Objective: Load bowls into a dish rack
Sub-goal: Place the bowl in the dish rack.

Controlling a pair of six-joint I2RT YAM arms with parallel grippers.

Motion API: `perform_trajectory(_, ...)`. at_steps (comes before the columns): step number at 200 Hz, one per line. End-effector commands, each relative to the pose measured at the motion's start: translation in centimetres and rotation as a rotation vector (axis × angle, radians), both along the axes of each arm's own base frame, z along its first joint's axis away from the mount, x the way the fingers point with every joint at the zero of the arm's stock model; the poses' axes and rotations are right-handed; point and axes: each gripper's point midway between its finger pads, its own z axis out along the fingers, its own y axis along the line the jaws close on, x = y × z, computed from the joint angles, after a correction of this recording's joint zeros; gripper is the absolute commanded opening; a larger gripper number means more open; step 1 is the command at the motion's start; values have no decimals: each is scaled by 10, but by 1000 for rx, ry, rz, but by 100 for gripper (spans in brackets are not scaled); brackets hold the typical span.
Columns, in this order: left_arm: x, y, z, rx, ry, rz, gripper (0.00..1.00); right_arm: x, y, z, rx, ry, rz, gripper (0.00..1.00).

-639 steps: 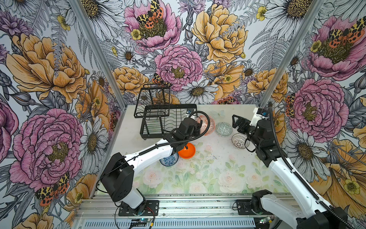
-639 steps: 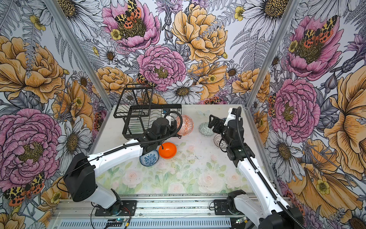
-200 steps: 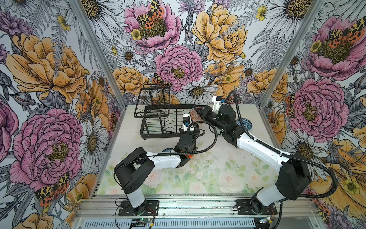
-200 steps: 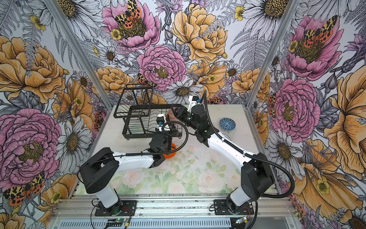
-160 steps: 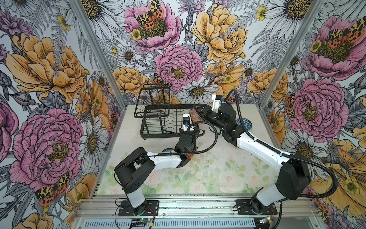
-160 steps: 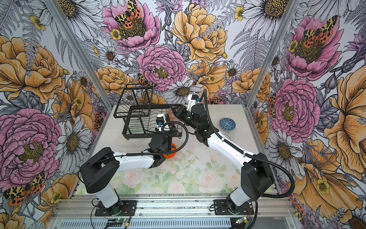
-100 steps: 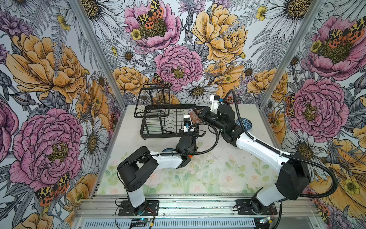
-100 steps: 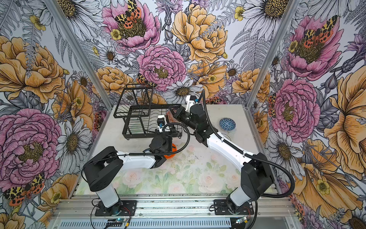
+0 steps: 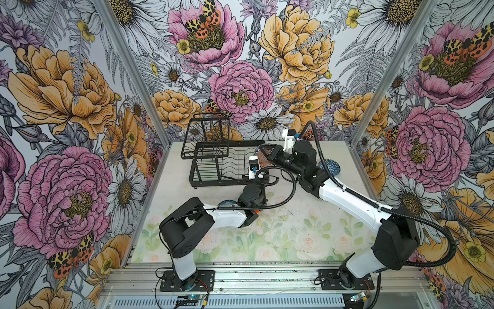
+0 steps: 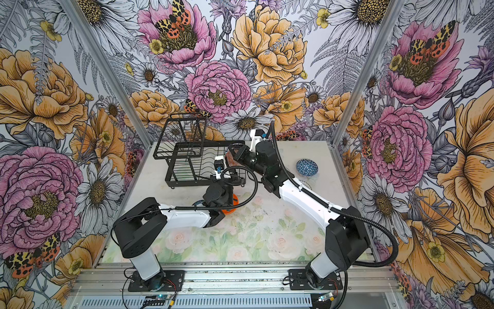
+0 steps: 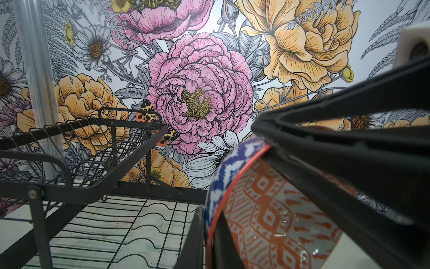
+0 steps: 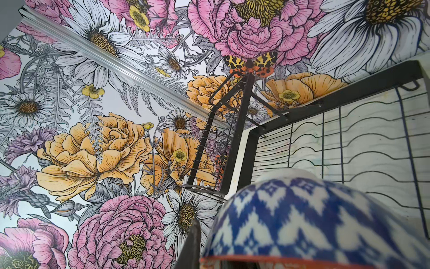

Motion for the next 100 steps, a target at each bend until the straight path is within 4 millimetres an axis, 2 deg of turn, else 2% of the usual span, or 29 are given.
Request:
perform_trajectory(1,-22,-18,33,-75,-81,-111,0,27,-29,17,-85,-117,-156,0)
perform_trajectory(60,-24,-16,34,-84,-96,-110,0,36,-31,12,-88,-65,-199,0)
perform_trajectory(100,-27,-17,36,-77,-122,-101,0,47,-35,6,-54,35,-265,0)
